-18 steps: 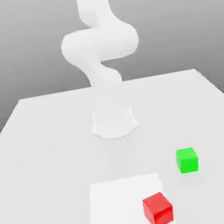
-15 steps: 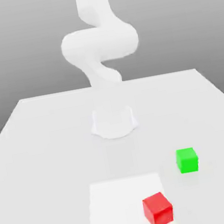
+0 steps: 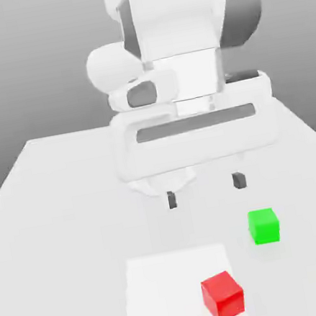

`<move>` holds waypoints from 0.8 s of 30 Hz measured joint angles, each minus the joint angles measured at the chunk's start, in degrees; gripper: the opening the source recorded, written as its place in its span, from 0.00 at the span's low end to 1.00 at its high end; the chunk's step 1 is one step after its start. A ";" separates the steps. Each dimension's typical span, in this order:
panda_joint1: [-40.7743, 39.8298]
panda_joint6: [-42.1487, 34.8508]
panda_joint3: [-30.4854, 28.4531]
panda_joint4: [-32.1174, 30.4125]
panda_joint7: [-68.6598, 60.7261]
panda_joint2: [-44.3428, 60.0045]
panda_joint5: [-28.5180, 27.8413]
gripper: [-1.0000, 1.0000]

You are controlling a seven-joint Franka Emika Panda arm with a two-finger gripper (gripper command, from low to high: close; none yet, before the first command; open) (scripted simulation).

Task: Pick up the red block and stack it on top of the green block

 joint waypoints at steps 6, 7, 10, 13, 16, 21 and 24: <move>0.89 5.65 0.50 -2.66 -1.67 12.46 -1.19 0.50; 0.97 7.17 0.45 -2.56 -1.67 14.54 -1.37 0.50; 1.21 12.24 0.18 -1.80 -1.48 20.77 -1.77 0.50; 1.29 13.74 0.08 -1.54 -1.41 22.56 -1.86 0.00; 1.29 13.71 0.10 -1.54 -1.34 22.55 -1.93 0.00; 1.15 9.80 0.29 -2.25 -1.61 17.95 -1.61 0.00; 1.57 5.73 0.83 -3.60 -0.43 12.50 -0.63 0.00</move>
